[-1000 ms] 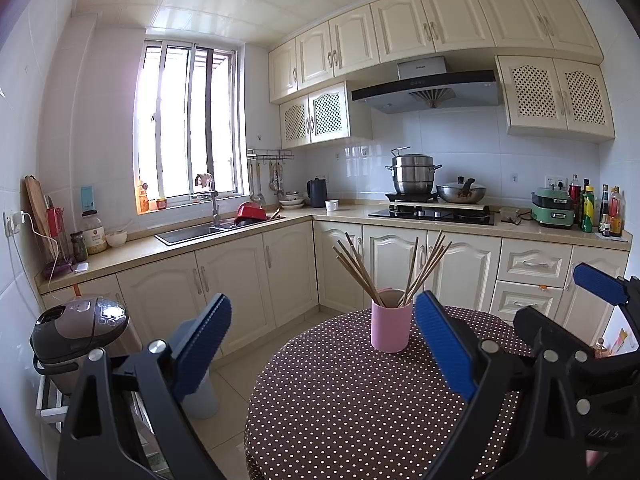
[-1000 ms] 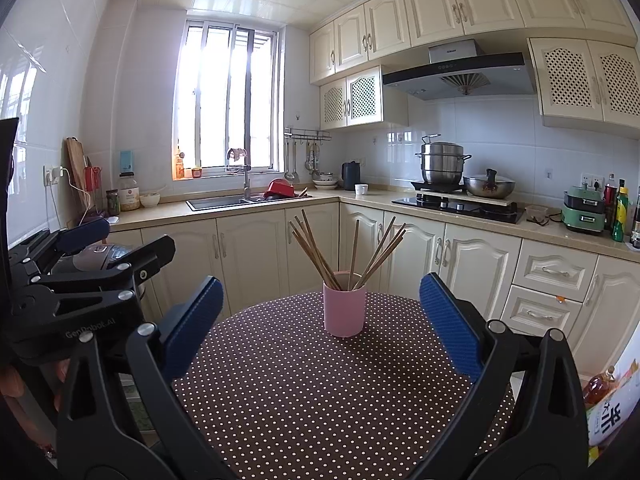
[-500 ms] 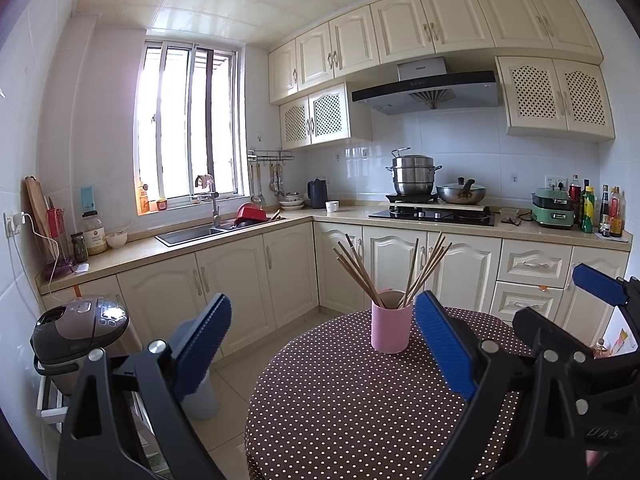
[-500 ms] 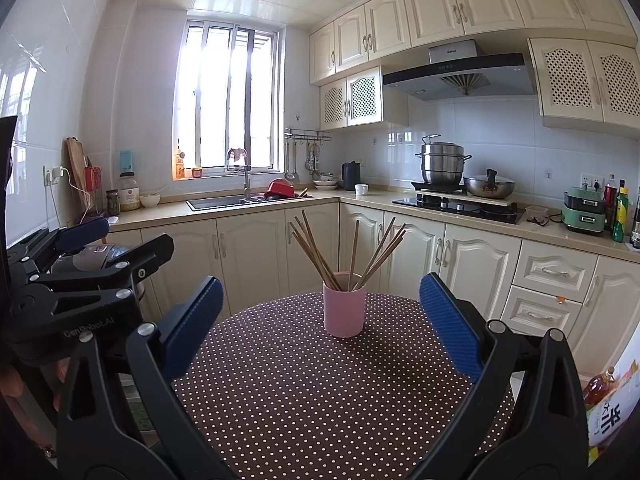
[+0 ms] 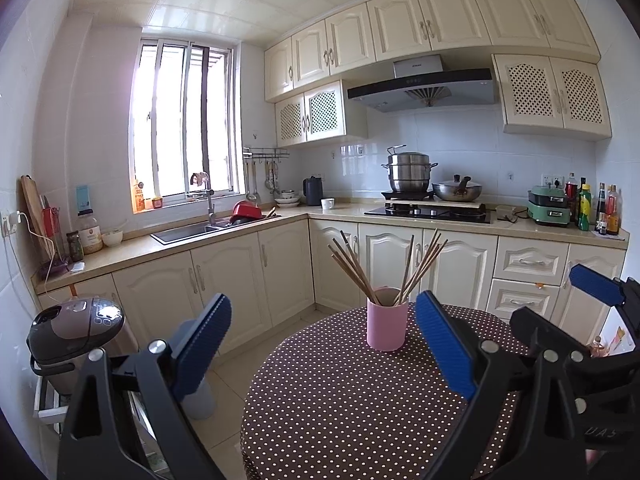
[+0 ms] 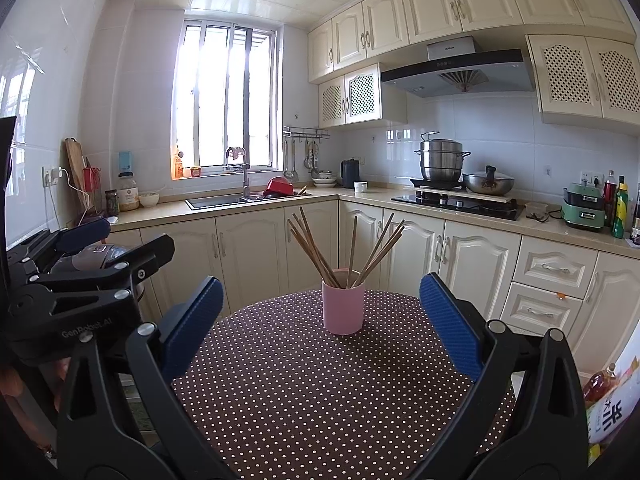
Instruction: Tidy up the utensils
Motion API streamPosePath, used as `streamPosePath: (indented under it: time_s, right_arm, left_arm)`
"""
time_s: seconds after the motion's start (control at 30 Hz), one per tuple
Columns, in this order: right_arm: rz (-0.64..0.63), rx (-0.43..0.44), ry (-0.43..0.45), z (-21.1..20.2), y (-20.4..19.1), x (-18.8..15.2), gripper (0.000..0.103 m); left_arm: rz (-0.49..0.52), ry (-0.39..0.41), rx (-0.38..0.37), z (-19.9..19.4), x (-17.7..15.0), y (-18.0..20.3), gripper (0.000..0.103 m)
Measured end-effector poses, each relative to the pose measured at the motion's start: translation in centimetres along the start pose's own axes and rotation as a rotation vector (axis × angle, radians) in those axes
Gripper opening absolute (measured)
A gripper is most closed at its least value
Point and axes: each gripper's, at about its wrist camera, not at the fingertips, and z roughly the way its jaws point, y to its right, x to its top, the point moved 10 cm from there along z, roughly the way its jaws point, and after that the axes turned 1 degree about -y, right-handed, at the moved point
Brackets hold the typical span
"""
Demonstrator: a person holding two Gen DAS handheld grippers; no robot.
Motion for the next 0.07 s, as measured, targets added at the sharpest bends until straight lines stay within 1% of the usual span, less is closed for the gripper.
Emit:
streamPosePath:
  time_s: [0.07]
  right_arm:
    - [0.001, 0.0, -0.001, 0.02, -0.02, -0.04, 0.097]
  left_arm:
    - [0.009, 0.0, 0.005, 0.03, -0.11, 0.15, 0.092]
